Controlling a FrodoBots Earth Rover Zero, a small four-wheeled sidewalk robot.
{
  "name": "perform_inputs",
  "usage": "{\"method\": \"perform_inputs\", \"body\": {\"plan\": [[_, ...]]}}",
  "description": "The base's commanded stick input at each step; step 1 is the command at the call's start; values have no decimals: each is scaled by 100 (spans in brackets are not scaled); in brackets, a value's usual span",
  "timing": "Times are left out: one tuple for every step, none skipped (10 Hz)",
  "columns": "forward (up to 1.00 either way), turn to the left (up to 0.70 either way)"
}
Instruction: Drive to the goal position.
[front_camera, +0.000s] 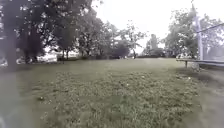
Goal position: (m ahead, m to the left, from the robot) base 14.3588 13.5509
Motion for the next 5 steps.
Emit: {"method": "perform_inputs", "body": {"plan": [[70, 0], [70, 0], [70, 0], [70, 26], [70, 35]]}}
